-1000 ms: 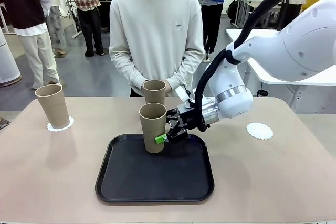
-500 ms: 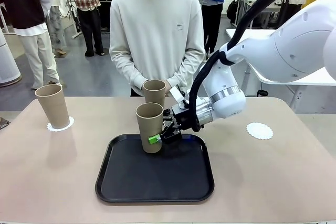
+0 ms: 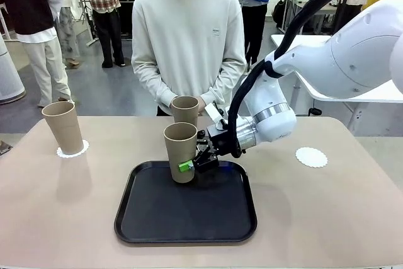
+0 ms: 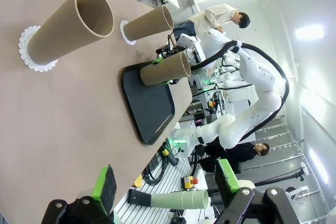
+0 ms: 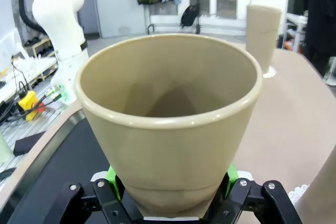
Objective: Place coasters on the table and set cups on them.
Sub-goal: Take one Reusable plastic cup from the Flat Tray and place it on a coaster set by the human.
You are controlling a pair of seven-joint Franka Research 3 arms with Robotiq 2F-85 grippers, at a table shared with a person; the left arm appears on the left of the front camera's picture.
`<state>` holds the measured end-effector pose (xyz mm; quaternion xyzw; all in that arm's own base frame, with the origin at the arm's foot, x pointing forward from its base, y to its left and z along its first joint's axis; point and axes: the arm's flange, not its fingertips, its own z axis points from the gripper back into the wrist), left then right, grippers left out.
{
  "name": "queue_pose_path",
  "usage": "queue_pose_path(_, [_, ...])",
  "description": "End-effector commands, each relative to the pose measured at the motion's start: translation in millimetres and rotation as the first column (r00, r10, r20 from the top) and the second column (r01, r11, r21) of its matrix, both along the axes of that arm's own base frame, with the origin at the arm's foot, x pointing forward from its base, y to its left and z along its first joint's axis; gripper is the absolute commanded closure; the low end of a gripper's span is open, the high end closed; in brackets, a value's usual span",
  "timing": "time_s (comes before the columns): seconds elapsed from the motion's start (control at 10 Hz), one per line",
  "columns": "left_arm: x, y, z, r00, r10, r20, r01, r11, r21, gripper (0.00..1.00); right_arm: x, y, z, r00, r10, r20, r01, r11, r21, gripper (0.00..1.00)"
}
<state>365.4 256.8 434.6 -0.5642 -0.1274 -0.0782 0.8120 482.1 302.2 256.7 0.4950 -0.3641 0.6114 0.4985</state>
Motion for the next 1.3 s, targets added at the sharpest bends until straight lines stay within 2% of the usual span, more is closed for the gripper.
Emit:
queue_pose_path(0.0, [-0.7,1.6,1.5,1.000,0.005,0.003,-0.005,1.000,-0.004,0.00,-33.5,-16.1,54.8,0.991,-0.121,0.049,0.120,0.992,0.031,0.77])
queue_pose_path(0.1, [-0.7,1.6,1.5,1.000,0.005,0.003,-0.005,1.000,-0.004,0.00,-43.7,-24.1,85.0,0.983,-0.157,0.093,0.156,0.987,0.026,0.77])
queue_pose_path(0.3, [-0.7,1.6,1.5,1.000,0.005,0.003,-0.005,1.000,-0.004,0.00,-55.6,-31.4,129.9,0.974,-0.193,0.114,0.194,0.981,0.006,0.77])
queue_pose_path(0.5, [-0.7,1.6,1.5,1.000,0.005,0.003,-0.005,1.000,-0.004,0.00,-54.7,-31.9,149.7,0.966,-0.242,0.092,0.244,0.970,-0.009,0.77])
queue_pose_path(0.6, [-0.7,1.6,1.5,1.000,0.005,0.003,-0.005,1.000,-0.004,0.00,-54.6,-29.7,152.9,0.951,-0.300,0.079,0.303,0.953,-0.028,0.77])
queue_pose_path(0.7, [-0.7,1.6,1.5,1.000,0.005,0.003,-0.005,1.000,-0.004,0.00,-53.2,-37.9,156.8,0.970,-0.203,0.129,0.203,0.979,0.014,0.77])
queue_pose_path(0.8, [-0.7,1.6,1.5,1.000,0.005,0.003,-0.005,1.000,-0.004,0.00,-53.2,-37.9,156.8,0.970,-0.203,0.129,0.203,0.979,0.014,0.77])
queue_pose_path(0.9, [-0.7,1.6,1.5,1.000,0.005,0.003,-0.005,1.000,-0.004,0.00,-53.3,-37.2,161.4,0.965,-0.236,0.117,0.239,0.971,-0.013,0.17])
queue_pose_path(1.0, [-0.7,1.6,1.5,1.000,0.005,0.003,-0.005,1.000,-0.004,0.00,-55.8,-50.5,153.7,0.977,-0.145,0.159,0.152,0.988,-0.033,0.17])
queue_pose_path(1.1, [-0.7,1.6,1.5,1.000,0.005,0.003,-0.005,1.000,-0.004,0.00,-52.0,-80.2,162.3,0.962,-0.195,0.192,0.201,0.979,-0.015,0.17])
queue_pose_path(1.2, [-0.7,1.6,1.5,1.000,0.005,0.003,-0.005,1.000,-0.004,0.00,-52.4,-115.0,169.5,0.953,-0.245,0.176,0.256,0.966,-0.043,0.17])
